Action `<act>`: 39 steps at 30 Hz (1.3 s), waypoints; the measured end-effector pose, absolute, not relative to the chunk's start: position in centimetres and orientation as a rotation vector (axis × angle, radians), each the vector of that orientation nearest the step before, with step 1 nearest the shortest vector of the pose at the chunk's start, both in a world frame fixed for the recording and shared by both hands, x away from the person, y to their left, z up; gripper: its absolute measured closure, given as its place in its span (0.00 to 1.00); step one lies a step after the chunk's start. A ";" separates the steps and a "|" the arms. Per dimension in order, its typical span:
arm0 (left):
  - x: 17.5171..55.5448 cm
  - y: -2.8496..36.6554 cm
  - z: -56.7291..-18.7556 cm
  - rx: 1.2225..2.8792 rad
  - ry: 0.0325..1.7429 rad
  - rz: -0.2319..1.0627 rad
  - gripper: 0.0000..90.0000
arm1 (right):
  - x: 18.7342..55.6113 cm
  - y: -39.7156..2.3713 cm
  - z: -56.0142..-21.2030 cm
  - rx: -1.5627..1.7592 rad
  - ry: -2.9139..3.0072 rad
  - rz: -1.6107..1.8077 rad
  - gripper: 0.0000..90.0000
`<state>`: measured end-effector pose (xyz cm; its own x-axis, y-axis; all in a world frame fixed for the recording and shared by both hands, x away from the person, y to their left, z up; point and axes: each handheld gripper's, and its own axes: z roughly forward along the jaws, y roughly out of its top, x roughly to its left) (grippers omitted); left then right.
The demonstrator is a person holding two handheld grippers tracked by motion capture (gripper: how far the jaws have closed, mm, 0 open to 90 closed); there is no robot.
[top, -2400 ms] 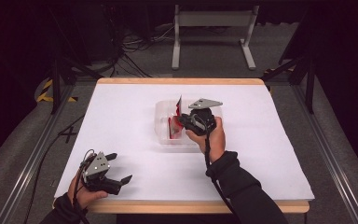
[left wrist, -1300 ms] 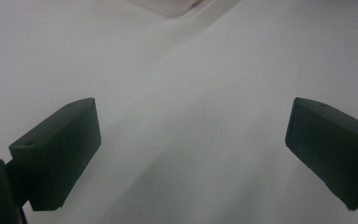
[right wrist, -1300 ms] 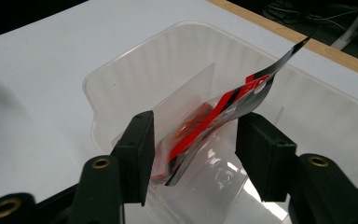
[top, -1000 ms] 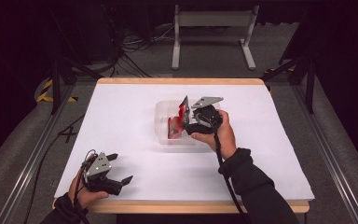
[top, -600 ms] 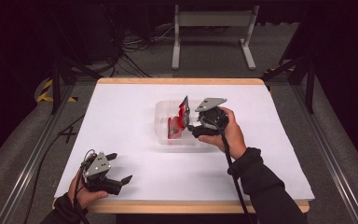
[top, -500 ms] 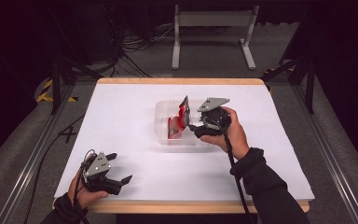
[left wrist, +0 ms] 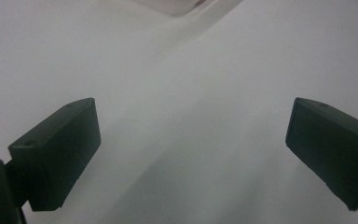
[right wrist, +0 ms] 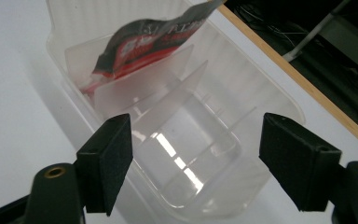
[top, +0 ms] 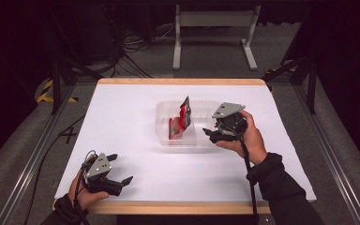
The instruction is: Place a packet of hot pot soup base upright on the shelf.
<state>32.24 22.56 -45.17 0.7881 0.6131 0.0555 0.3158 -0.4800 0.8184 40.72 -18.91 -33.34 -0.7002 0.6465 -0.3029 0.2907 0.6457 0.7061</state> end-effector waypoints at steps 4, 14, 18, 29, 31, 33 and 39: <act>32.3 22.6 -45.2 2.110 0.687 0.433 0.04 | 40.1 -19.8 -33.5 0.721 2.315 0.865 0.29; 32.3 22.5 -45.2 2.113 0.686 0.437 0.04 | 38.8 -21.7 -33.9 0.704 2.288 0.864 0.29; 32.3 22.5 -45.2 2.120 0.683 0.440 0.04 | 38.0 -22.3 -33.9 0.682 2.270 0.873 0.28; 32.1 22.5 -45.0 2.101 0.690 0.444 0.04 | 36.3 -24.5 -34.6 0.694 2.232 0.857 0.28; 32.1 22.5 -45.0 2.102 0.690 0.446 0.04 | 36.1 -25.0 -34.8 0.705 2.233 0.859 0.28; 32.1 22.5 -45.0 2.103 0.696 0.453 0.04 | 35.7 -25.7 -35.1 0.720 2.234 0.870 0.27; 32.2 22.7 -45.0 2.097 0.708 0.474 0.04 | 34.6 -27.2 -35.7 0.730 2.227 0.932 0.26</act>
<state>32.19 22.74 -44.97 0.7679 0.6358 0.0773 0.3134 -0.4782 0.8205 34.59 -27.21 -35.69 -0.6623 0.6781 -0.3185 0.2491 0.6003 0.7600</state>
